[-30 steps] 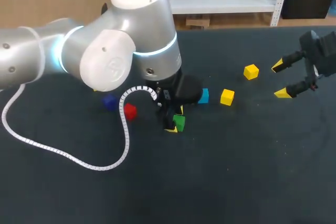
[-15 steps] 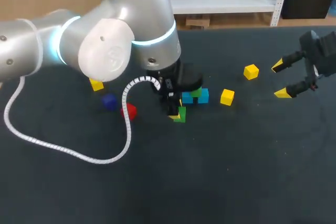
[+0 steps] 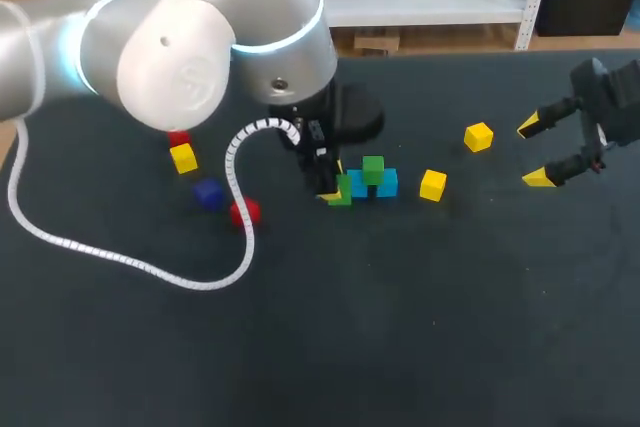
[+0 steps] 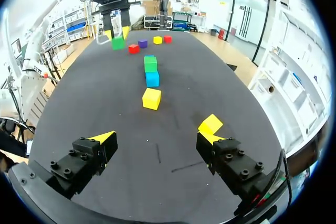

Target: Place the blue cubes, place green cubes on the blue cubes, place the yellow cubes on the green cubes, then place the red cubes on the yellow cubes, and place purple cube on the red cubes.

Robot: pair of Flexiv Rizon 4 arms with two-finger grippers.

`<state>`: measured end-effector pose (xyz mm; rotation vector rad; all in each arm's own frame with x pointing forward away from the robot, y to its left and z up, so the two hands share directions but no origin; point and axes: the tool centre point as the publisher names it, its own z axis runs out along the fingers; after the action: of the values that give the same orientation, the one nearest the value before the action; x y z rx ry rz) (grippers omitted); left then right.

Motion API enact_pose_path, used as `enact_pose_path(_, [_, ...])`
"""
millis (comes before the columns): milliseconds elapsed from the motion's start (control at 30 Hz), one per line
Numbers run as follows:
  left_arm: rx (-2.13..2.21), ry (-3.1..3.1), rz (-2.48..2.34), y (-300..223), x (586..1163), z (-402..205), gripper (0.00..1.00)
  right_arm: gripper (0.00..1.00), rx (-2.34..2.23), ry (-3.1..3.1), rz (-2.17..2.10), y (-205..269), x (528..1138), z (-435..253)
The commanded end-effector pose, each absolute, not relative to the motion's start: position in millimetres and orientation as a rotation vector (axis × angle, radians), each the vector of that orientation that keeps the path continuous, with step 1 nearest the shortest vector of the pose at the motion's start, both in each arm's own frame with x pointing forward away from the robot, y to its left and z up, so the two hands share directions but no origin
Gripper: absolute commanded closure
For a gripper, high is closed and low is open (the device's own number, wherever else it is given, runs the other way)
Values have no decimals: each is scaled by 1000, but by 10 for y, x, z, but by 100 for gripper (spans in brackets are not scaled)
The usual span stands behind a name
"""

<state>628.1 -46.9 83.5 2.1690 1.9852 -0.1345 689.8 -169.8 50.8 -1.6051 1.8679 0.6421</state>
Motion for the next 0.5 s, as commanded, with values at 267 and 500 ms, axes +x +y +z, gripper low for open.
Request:
enact_pose_path(267, [2211,1989,-76,-574,6547,919,100,0,-1604,1866,643,-1697,6900,503])
enact_pose_path(500, [2224,2002,-81,-602,6650,786,100,0,-1604,1866,643,-1697,6900,503])
